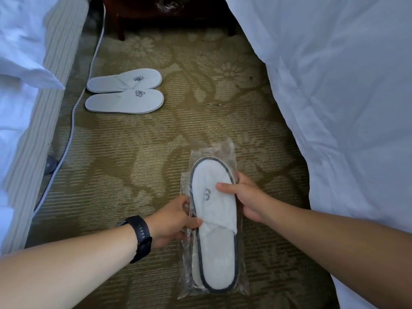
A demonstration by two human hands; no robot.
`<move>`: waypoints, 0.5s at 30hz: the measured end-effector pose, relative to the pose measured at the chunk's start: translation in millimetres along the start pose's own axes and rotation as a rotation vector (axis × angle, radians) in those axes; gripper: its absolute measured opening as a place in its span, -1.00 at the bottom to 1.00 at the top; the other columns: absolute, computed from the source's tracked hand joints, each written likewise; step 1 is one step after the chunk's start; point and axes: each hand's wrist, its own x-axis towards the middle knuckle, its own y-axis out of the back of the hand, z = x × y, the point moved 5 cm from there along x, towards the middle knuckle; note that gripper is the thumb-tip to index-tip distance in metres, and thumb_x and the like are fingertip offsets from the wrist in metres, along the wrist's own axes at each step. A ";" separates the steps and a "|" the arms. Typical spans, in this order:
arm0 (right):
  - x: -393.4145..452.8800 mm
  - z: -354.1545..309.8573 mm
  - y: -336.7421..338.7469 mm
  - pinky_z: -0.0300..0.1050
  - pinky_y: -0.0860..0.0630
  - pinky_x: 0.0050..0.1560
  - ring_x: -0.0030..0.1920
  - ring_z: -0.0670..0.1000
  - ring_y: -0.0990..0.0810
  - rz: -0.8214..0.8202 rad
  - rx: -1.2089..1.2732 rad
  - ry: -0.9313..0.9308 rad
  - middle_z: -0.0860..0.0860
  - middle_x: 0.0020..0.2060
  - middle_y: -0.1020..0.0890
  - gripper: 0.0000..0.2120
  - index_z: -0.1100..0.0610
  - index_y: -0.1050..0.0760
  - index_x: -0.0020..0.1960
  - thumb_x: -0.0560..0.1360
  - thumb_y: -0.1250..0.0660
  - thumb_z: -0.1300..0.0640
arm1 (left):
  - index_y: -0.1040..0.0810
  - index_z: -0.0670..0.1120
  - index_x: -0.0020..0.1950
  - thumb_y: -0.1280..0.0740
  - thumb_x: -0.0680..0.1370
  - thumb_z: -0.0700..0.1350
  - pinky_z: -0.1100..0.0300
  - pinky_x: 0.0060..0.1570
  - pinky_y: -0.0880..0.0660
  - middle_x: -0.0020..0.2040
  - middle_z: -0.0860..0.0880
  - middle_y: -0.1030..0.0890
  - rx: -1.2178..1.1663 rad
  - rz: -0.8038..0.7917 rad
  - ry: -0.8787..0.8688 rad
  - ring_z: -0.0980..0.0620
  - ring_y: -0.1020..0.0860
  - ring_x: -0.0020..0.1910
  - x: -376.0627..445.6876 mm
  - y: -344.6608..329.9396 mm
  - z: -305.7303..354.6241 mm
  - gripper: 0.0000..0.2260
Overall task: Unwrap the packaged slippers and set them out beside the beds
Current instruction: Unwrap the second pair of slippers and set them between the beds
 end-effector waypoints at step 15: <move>-9.4 1.5 -12.1 0.25 -0.66 0.25 0.18 0.13 -0.72 -0.092 -0.222 0.043 0.07 0.21 -0.71 -0.43 0.03 -0.46 0.38 0.46 -0.61 0.25 | -0.65 -0.06 0.31 -0.19 0.68 -0.31 0.24 0.03 -0.50 0.21 -0.03 -0.71 0.991 0.370 -0.647 0.11 -0.67 0.02 -3.8 24.2 161.0 -0.66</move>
